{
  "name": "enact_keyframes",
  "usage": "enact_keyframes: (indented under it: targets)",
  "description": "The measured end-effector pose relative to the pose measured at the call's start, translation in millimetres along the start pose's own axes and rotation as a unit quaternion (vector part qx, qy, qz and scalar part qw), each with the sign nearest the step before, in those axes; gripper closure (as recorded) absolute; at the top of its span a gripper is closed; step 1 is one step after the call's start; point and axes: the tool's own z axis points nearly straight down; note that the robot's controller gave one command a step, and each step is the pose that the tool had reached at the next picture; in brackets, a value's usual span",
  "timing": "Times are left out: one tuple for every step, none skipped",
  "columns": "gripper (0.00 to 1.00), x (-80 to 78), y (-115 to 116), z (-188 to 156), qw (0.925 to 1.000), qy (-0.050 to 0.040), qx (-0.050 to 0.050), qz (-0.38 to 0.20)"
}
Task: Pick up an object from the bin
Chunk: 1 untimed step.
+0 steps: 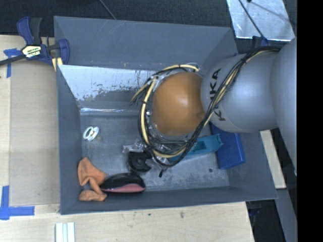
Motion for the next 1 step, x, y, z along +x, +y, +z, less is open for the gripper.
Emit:
enact_keyframes:
  targets:
    - [1.0, 0.0, 0.0, 0.0, 1.0, 0.0, 0.0, 0.0]
